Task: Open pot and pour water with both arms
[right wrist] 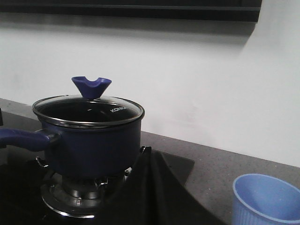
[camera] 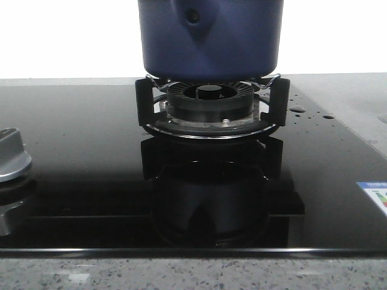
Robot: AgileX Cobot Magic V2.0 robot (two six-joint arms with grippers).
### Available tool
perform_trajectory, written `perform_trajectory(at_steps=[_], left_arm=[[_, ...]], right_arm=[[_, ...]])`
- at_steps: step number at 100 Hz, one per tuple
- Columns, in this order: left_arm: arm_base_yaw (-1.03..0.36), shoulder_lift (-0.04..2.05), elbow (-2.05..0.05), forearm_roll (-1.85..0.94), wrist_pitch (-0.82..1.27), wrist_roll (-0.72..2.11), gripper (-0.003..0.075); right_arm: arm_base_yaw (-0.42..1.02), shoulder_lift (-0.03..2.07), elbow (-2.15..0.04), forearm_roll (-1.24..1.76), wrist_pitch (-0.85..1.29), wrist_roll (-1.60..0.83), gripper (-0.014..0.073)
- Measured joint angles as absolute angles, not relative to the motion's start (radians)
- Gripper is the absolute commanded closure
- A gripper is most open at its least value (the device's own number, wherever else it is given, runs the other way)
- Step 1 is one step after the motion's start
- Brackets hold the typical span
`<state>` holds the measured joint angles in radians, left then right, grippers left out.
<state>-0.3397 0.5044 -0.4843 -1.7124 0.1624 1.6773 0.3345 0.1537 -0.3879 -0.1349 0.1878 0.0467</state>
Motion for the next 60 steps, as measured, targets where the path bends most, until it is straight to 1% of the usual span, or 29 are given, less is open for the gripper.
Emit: perform_trajectory(at_steps=[47, 60], left_arm=[[-0.34, 0.504, -0.48, -1.713, 0.162, 1.677, 0.0741], [-0.331, 0.499, -0.468, -1.632, 0.161, 1.677, 0.0741]], right_arm=[[0.335, 0.154, -0.388, -0.135, 0.188, 0.042, 0.0665], [0.335, 0.154, -0.388, -0.135, 0.188, 0.042, 0.0665]])
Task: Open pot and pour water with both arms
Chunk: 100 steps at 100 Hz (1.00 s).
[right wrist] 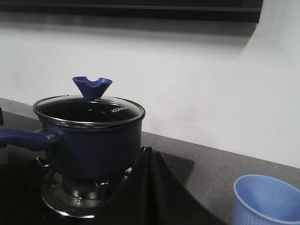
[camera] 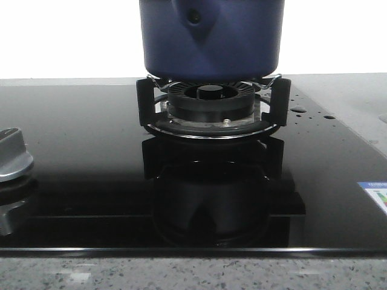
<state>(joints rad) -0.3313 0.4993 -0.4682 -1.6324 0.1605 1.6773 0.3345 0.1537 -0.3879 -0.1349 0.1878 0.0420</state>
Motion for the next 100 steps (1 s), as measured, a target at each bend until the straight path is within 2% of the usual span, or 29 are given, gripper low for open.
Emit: perform_trajectory(at_steps=[9, 16, 34, 50, 73, 100], left_arm=[[-0.322, 0.473, -0.449, -1.502, 0.163, 1.66, 0.0741], [-0.318, 0.447, -0.428, -1.31, 0.179, 1.532, 0.0741], [-0.277, 0.347, -0.315, -0.718, 0.218, 0.918, 0.0741], [-0.251, 0.211, -0.184, -0.363, 0.232, 0.511, 0.0741], [-0.249, 0.016, -0.008, -0.146, 0.204, 0.213, 0.0741], [-0.249, -0.002, 0.001, -0.116, 0.235, 0.106, 0.0741]], right_arm=[[0.335, 0.154, -0.388, -0.135, 0.188, 0.042, 0.0665], [0.335, 0.154, -0.388, -0.135, 0.188, 0.042, 0.0665], [0.335, 0.154, -0.388, -0.135, 0.188, 0.042, 0.0665], [0.335, 0.154, -0.388, -0.135, 0.189, 0.042, 0.0665], [0.335, 0.154, -0.388, -0.135, 0.189, 0.04, 0.0665], [0.335, 0.154, -0.388, -0.135, 0.189, 0.04, 0.0665]])
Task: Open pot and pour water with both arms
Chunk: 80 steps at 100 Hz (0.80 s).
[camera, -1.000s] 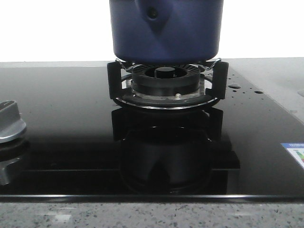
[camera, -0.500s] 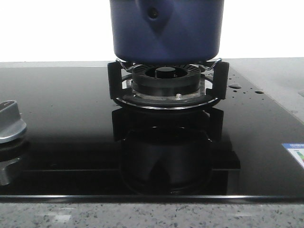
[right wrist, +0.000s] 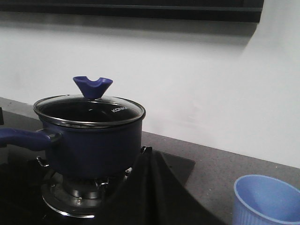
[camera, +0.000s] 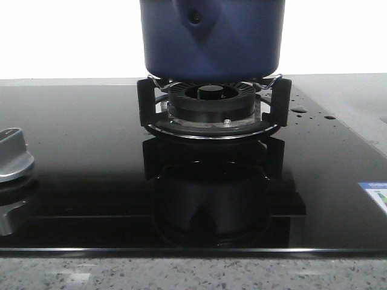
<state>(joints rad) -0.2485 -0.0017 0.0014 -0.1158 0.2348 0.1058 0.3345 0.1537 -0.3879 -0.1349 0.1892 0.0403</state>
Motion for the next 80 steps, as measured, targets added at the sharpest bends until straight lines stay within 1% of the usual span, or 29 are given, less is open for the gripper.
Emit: perform_trajectory(at_steps=[17, 80], left_arm=[[-0.249, -0.002, 0.001, -0.109, 0.324, 0.065, 0.0741], [-0.249, -0.002, 0.001, -0.106, 0.326, 0.057, 0.0741]], right_arm=[[0.335, 0.154, -0.388, -0.135, 0.19, 0.04, 0.0665], [0.335, 0.154, -0.388, -0.135, 0.192, 0.04, 0.0665]])
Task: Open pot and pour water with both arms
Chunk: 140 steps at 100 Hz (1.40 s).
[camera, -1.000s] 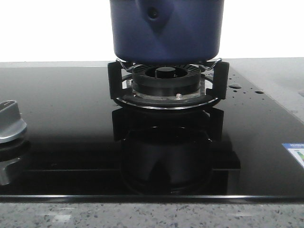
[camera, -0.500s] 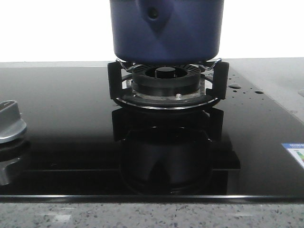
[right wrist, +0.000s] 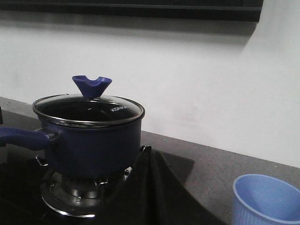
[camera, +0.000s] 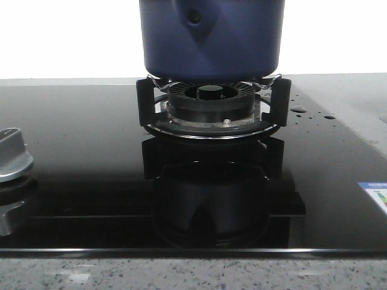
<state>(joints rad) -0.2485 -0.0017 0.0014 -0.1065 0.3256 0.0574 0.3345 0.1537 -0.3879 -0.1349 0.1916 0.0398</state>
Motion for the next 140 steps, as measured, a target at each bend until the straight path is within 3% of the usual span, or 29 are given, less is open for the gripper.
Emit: perform_trajectory(at_steps=[36, 74, 100, 140], left_arm=[[-0.249, -0.002, 0.001, -0.106, 0.326, 0.057, 0.0741], [-0.249, -0.002, 0.001, -0.106, 0.326, 0.057, 0.0741], [-0.249, -0.002, 0.001, -0.106, 0.326, 0.057, 0.0741], [-0.249, -0.002, 0.001, -0.106, 0.326, 0.057, 0.0741]], right_arm=[[0.321, 0.154, -0.363, -0.142, 0.232, 0.04, 0.0665], [0.025, 0.092, 0.016, -0.148, 0.052, 0.04, 0.0665], [-0.002, -0.008, 0.016, -0.116, 0.303, 0.04, 0.0665], [-0.002, -0.01, 0.013, -0.109, 0.323, 0.04, 0.0665]])
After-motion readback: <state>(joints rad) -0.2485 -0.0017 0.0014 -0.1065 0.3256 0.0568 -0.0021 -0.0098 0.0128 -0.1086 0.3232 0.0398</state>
